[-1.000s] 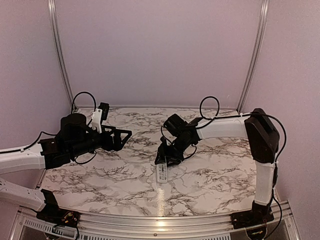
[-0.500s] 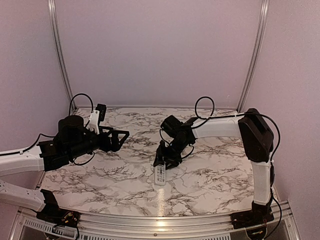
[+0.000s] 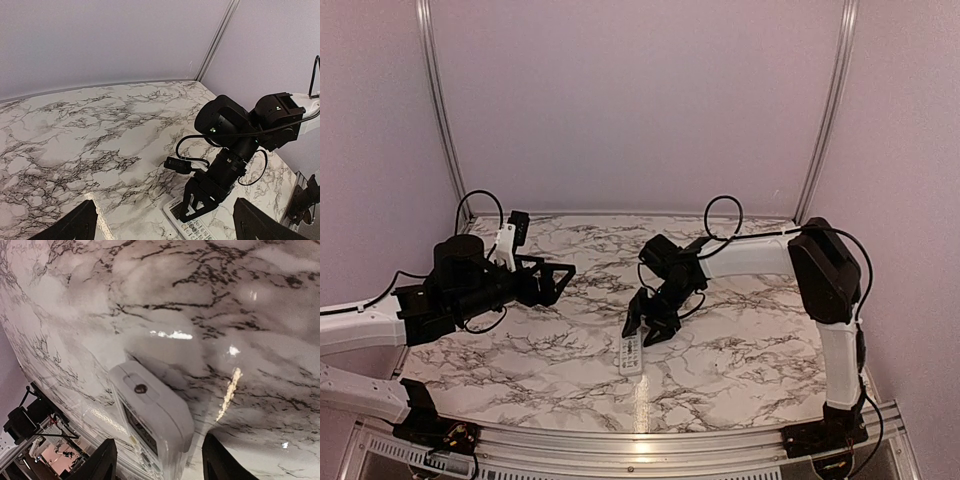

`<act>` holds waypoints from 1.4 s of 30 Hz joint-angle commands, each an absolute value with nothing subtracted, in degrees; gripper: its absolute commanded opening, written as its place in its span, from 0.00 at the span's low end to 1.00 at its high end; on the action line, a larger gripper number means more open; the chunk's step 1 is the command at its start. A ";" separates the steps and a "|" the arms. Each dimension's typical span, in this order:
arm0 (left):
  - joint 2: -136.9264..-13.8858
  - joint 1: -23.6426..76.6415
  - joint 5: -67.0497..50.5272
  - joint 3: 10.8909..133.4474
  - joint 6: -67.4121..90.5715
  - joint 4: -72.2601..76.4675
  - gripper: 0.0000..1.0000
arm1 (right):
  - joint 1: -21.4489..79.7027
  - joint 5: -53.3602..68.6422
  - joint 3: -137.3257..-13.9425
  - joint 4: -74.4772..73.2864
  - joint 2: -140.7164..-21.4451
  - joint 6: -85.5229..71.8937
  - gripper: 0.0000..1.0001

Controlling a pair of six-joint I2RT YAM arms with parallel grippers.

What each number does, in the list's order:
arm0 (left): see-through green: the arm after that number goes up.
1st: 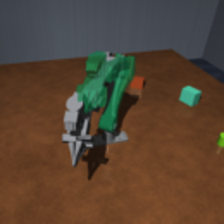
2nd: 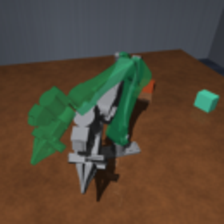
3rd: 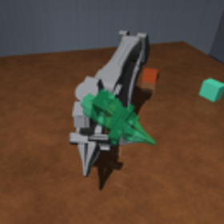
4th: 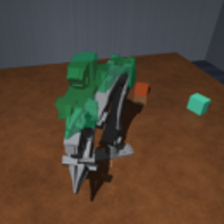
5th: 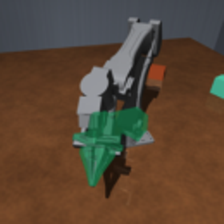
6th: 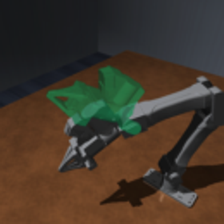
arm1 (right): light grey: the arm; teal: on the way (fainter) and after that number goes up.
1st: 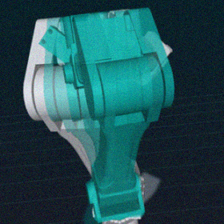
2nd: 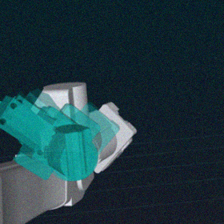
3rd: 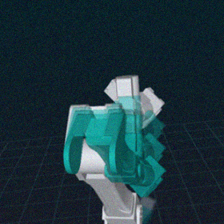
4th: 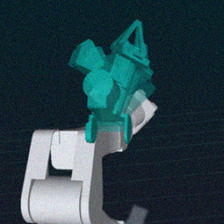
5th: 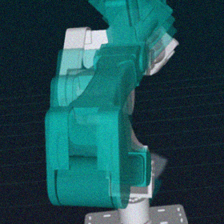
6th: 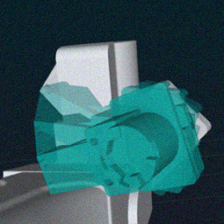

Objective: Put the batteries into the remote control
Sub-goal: Place the remote control at the center of the board, then reset both arms

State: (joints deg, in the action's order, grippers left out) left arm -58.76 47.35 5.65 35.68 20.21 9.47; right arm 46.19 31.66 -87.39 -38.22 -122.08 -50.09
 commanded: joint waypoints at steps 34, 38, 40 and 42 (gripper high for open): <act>-76.88 34.35 -3.53 68.20 17.05 -20.86 0.99 | 29.16 30.17 -69.94 -21.84 -89.36 -26.35 0.60; -78.77 26.20 -8.81 67.17 19.79 -21.17 0.99 | 22.53 33.91 -63.44 -14.12 -82.05 -22.82 0.81; -79.13 23.44 -11.92 65.41 20.71 -20.50 0.99 | 19.57 35.47 -59.25 -10.53 -78.60 -21.97 0.98; -79.30 22.09 -12.71 63.76 20.60 -20.39 0.99 | 17.16 34.83 -55.48 -8.50 -75.40 -21.09 0.99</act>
State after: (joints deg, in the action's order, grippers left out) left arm -78.61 24.56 -7.66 66.52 19.31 -17.50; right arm 20.86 33.50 -61.06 -14.68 -79.59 -25.56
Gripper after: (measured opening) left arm 0.989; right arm 0.973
